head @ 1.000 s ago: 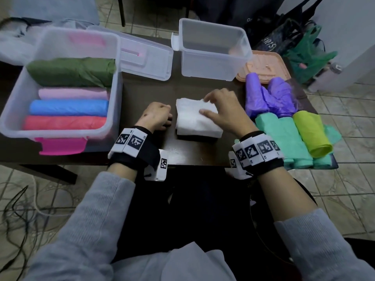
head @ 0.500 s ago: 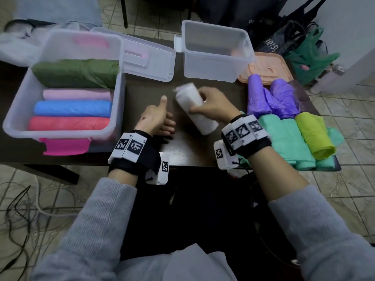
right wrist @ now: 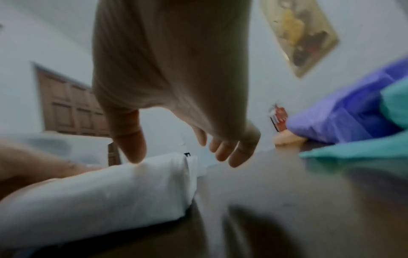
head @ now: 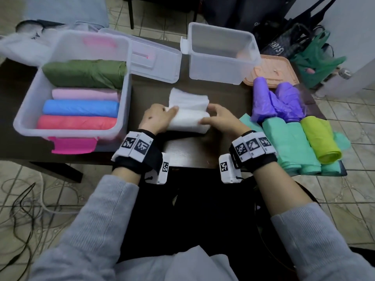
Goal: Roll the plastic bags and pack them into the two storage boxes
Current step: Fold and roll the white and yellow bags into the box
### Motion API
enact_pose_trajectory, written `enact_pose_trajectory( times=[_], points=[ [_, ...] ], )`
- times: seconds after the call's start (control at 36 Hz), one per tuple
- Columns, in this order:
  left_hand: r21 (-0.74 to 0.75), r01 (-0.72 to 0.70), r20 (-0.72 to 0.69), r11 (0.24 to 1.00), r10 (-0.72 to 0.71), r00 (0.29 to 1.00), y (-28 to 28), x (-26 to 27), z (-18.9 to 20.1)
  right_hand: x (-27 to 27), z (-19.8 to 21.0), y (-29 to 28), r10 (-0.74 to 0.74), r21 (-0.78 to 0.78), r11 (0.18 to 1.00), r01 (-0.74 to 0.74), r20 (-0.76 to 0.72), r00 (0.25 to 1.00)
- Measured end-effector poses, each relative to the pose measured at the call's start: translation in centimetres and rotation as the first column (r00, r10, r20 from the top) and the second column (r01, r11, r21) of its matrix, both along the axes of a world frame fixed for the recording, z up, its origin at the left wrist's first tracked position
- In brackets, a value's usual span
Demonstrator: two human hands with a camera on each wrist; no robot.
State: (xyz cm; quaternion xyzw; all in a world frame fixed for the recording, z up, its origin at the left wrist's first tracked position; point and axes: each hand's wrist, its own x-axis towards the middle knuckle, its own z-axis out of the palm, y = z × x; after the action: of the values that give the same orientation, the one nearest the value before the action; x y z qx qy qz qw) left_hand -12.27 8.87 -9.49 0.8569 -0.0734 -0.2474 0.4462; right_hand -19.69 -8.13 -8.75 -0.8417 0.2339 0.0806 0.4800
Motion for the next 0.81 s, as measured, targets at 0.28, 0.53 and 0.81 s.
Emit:
enact_pose_trajectory(
  times=[0.28,0.53,0.81],
  points=[
    [0.157,0.017,-0.139,0.987,0.006,0.99,0.0,1.3,-0.1,0.1,1.5,3.2,0.457,-0.593,0.713,-0.373,-0.01,0.889],
    [-0.099,-0.208,-0.322,0.973,0.167,0.932,-1.2,1.5,0.2,-0.2,1.8,3.9,0.503,-0.693,0.476,-0.54,-0.289,0.814],
    [-0.376,-0.298,-0.242,0.877,0.218,0.946,-2.6,2.2,2.3,-2.2,1.4,4.4,0.532,-0.754,0.393,-0.526,-0.28,0.799]
  ],
)
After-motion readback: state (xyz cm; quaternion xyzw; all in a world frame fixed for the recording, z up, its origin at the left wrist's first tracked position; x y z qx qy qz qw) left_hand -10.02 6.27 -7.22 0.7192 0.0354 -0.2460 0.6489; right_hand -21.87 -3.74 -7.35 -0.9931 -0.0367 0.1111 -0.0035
